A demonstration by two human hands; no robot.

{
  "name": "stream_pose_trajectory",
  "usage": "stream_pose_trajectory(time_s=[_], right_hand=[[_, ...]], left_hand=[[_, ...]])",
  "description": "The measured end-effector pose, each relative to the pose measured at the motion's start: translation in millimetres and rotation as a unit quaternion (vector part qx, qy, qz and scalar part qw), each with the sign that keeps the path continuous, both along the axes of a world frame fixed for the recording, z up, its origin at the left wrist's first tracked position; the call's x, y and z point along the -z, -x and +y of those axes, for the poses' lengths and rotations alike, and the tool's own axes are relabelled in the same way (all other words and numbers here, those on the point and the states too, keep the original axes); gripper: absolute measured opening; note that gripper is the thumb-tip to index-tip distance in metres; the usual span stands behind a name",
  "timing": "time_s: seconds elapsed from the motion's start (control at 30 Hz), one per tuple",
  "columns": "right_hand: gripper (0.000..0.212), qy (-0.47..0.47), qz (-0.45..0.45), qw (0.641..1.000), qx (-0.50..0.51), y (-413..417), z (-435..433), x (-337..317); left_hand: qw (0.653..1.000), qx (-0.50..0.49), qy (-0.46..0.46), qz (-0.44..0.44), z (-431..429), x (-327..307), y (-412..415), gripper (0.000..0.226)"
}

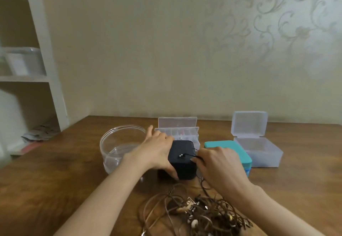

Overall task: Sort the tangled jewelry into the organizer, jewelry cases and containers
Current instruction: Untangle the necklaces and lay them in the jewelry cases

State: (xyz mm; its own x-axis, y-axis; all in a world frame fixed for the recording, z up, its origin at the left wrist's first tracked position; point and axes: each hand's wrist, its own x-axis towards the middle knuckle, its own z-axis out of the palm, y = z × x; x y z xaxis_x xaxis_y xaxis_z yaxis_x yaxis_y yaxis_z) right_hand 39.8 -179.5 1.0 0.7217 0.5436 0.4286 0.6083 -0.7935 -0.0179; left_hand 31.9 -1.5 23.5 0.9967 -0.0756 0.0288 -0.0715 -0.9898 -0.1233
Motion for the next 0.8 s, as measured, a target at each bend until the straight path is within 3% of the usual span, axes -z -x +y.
stream_pose_trajectory(time_s=[0.13, 0.23, 0.37, 0.47, 0.57, 0.67, 0.77, 0.8], right_hand=[[0.03, -0.042, 0.005, 0.999, -0.021, 4, -8, 1], [0.032, -0.016, 0.03, 0.999, -0.042, 6, -5, 8], [0.033, 0.032, 0.036, 0.997, -0.059, 4, -1, 15], [0.034, 0.042, 0.044, 0.997, -0.056, 3, -3, 14], [0.033, 0.053, 0.055, 0.995, -0.059, 2, -4, 10], [0.028, 0.067, 0.086, 0.992, -0.06, -2, -7, 5], [0.025, 0.082, 0.113, 0.989, -0.055, -4, -12, 0], [0.025, 0.084, 0.118, 0.988, -0.051, -4, -13, -2]], left_hand=[[0.997, 0.004, 0.075, 0.017, 2, -16, -3, 0.083], [0.983, 0.024, 0.175, -0.039, 7, -17, 0, 0.057], [0.956, 0.038, 0.201, -0.212, 7, -13, 9, 0.041], [0.899, 0.025, 0.2, -0.388, 4, -6, 5, 0.038], [0.852, -0.019, 0.235, -0.467, -1, 0, 2, 0.04], [0.844, -0.047, 0.312, -0.434, -4, 10, -1, 0.036], [0.883, -0.026, 0.347, -0.315, -5, 22, 1, 0.023], [0.903, -0.02, 0.343, -0.259, -7, 23, 4, 0.03]])
